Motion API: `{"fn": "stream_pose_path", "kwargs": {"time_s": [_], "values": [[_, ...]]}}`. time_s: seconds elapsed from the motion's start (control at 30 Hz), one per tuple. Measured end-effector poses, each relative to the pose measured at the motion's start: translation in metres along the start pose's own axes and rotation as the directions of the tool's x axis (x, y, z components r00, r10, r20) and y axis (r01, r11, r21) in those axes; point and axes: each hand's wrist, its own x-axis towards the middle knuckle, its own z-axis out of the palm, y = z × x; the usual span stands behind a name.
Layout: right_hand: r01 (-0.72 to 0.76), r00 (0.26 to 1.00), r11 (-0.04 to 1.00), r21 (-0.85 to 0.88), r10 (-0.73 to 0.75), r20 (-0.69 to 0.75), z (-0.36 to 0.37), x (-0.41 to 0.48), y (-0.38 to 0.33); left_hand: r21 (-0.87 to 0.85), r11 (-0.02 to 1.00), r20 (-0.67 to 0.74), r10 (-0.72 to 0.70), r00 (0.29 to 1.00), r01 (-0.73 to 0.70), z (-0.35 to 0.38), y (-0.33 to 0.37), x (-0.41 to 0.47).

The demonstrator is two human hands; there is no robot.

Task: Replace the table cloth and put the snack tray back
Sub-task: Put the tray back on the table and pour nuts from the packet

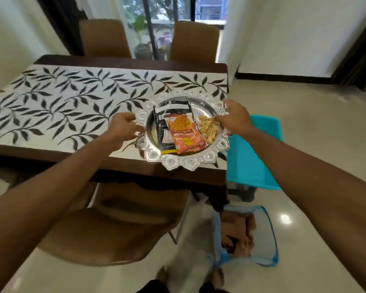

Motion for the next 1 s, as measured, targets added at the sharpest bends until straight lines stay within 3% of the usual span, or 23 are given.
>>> {"fn": "stream_pose_path", "kwargs": {"time_s": [0.2, 0.57, 0.73, 1.0], "values": [[0.088, 0.992, 0.996, -0.013, -0.086, 0.089, 0.101, -0.030, -0.083, -0.016, 1.000, -0.126, 0.001, 0.992, -0.003, -0.116, -0.060, -0.020], [0.117, 0.989, 0.993, -0.031, -0.114, 0.094, 0.263, -0.079, -0.226, -0.081, 0.996, -0.128, -0.058, 0.990, 0.048, -0.307, -0.169, 0.003], [0.104, 0.992, 0.993, -0.059, -0.099, 0.076, 0.297, -0.072, -0.259, -0.077, 0.997, -0.086, -0.039, 0.995, 0.032, -0.352, -0.173, 0.033], [0.084, 0.995, 0.996, -0.030, -0.082, 0.063, 0.315, 0.002, -0.276, -0.036, 0.999, -0.081, -0.014, 0.997, 0.012, -0.364, -0.147, 0.115]]}}
